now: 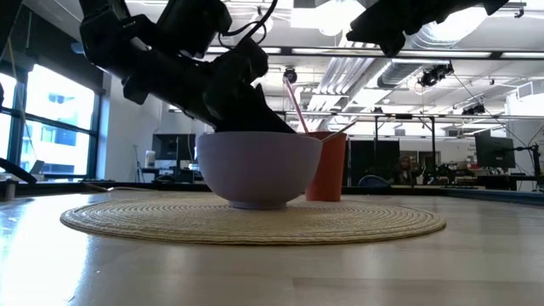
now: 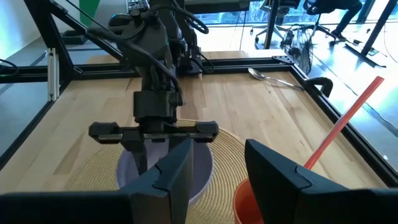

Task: Pick & Place Utensil
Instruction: Put the silver fork into the violet bowl, then put the silver spoon into the violet bowl

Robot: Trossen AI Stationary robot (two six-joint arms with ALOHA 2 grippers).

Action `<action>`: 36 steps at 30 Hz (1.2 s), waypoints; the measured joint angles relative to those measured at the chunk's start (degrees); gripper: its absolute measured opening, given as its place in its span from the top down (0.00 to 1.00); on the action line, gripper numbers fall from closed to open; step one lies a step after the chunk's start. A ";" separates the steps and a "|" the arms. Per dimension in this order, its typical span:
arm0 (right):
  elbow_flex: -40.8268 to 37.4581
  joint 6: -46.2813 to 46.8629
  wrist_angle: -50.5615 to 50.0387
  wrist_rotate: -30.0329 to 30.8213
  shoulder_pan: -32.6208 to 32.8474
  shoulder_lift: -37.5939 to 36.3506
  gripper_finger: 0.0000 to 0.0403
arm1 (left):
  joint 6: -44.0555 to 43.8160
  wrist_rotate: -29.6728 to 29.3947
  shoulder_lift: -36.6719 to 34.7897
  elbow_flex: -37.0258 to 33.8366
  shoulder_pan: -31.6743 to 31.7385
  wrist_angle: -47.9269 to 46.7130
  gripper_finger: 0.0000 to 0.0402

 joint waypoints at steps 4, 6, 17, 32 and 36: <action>0.00 -0.12 0.01 -0.01 -0.02 0.00 0.65 | 0.00 0.16 -0.40 0.01 0.00 -0.71 0.69; 0.00 -0.12 0.03 -0.01 -0.02 0.01 0.65 | 0.01 0.20 -0.91 0.03 0.00 -0.45 0.69; 0.00 -0.53 0.47 -0.01 -0.02 0.02 0.65 | 1.56 -2.58 -10.69 0.02 0.00 -13.31 0.69; 0.00 -0.37 -1.87 -1.91 -0.02 0.02 0.65 | -4.31 -25.70 -25.94 0.04 0.66 -43.15 0.69; -0.02 -0.14 -5.52 -4.16 0.00 0.04 0.65 | -9.21 -27.31 -27.49 0.01 4.16 -50.01 0.69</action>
